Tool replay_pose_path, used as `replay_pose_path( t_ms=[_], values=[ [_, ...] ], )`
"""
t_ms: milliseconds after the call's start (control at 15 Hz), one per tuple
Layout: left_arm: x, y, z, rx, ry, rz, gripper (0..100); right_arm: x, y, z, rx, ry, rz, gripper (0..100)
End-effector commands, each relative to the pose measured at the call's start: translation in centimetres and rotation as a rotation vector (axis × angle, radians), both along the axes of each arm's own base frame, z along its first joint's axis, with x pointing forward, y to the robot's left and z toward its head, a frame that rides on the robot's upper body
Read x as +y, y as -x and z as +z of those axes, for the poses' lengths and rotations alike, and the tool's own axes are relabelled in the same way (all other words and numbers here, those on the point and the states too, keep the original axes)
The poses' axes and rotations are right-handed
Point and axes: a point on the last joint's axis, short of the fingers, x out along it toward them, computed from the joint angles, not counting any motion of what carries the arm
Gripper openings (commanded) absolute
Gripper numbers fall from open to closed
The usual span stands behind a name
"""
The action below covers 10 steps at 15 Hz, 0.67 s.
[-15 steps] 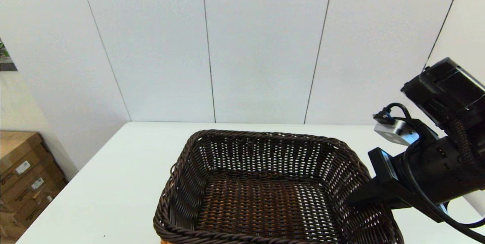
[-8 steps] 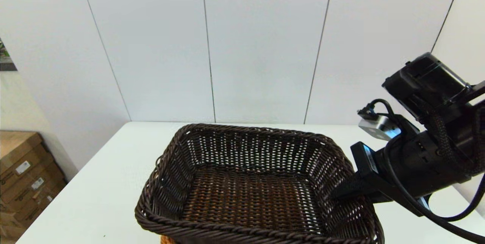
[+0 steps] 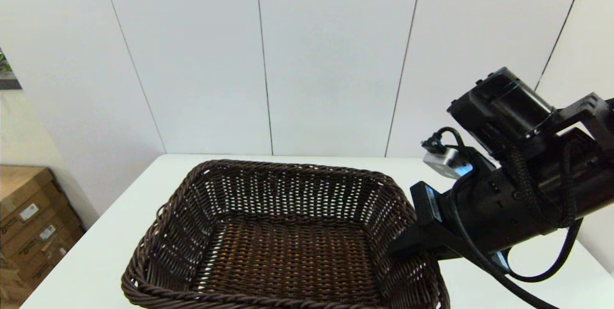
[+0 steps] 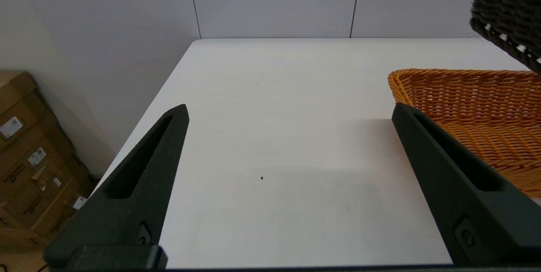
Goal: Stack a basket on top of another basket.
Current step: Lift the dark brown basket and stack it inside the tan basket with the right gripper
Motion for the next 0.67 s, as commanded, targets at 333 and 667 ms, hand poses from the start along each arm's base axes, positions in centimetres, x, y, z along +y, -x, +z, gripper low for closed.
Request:
replay_pose_path(
  t_ms=[333,667],
  values=[
    [0.0,0.0,0.0,-0.001,0.000,0.000,100,2.8,-0.3,-1.4,0.010,-0.004,0.054,0],
    [0.0,0.0,0.0,-0.001,0.000,0.000,100,3.5,-1.2,-2.2,-0.012,0.010,0.031,0]
  ],
)
